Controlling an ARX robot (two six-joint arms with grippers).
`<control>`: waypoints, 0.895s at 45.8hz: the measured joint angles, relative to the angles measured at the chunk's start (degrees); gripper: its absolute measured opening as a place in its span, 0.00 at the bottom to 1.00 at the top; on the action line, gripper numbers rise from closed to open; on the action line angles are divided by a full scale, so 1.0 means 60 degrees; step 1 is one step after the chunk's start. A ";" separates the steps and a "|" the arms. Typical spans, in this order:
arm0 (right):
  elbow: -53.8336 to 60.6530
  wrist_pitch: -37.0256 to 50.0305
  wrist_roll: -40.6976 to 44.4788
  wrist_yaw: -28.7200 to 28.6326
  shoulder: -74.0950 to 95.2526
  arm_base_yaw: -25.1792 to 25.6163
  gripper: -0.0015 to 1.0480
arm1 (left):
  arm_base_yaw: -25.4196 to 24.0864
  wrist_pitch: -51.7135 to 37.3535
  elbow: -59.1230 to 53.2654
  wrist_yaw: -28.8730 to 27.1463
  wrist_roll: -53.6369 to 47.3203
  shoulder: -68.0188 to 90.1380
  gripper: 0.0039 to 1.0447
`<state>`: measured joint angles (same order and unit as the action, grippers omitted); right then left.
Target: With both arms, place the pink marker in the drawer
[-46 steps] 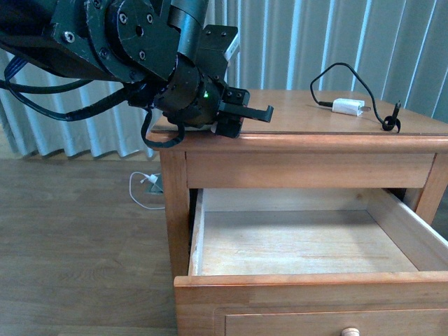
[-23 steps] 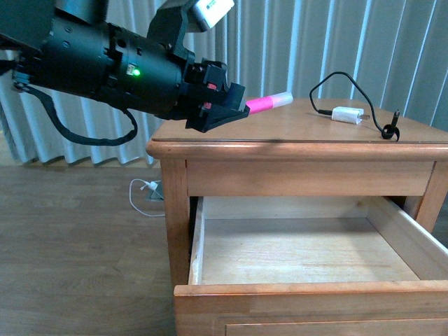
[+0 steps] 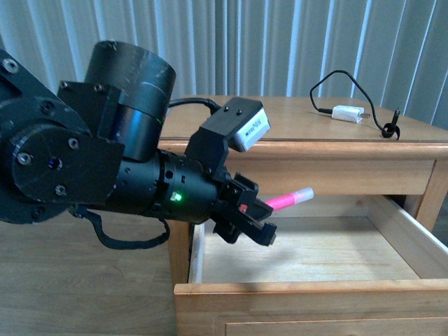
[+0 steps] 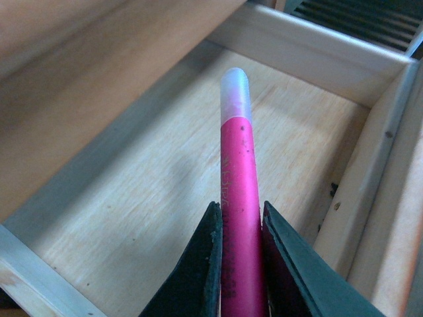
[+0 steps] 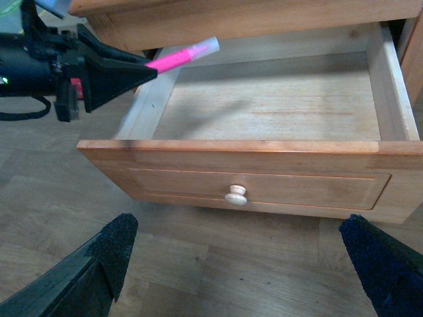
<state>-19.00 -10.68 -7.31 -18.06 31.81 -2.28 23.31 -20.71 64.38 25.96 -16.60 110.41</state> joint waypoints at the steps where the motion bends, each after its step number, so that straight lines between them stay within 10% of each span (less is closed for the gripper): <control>1: 0.0000 0.0000 0.0000 0.0000 0.0000 0.0000 0.92 | 0.0029 -0.0015 0.0004 -0.0066 0.0011 0.0095 0.14; 11: 0.0000 0.0000 0.0000 0.0000 0.0000 0.0000 0.92 | 0.0222 -0.0040 0.0193 -0.0495 0.0062 0.0783 0.14; 34: 0.0000 0.0000 0.0000 0.0000 0.0000 0.0000 0.92 | 0.0018 -0.0357 -0.0732 -0.2441 0.0328 -0.0889 0.96; 41: 0.0000 0.0000 0.0000 -0.0004 0.0000 0.0000 0.92 | -0.0466 -0.1060 -0.1770 -0.3169 0.0903 -0.2324 0.95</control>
<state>-19.00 -10.68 -7.31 -18.09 31.81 -2.28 20.51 -27.07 53.76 6.94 -11.18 96.47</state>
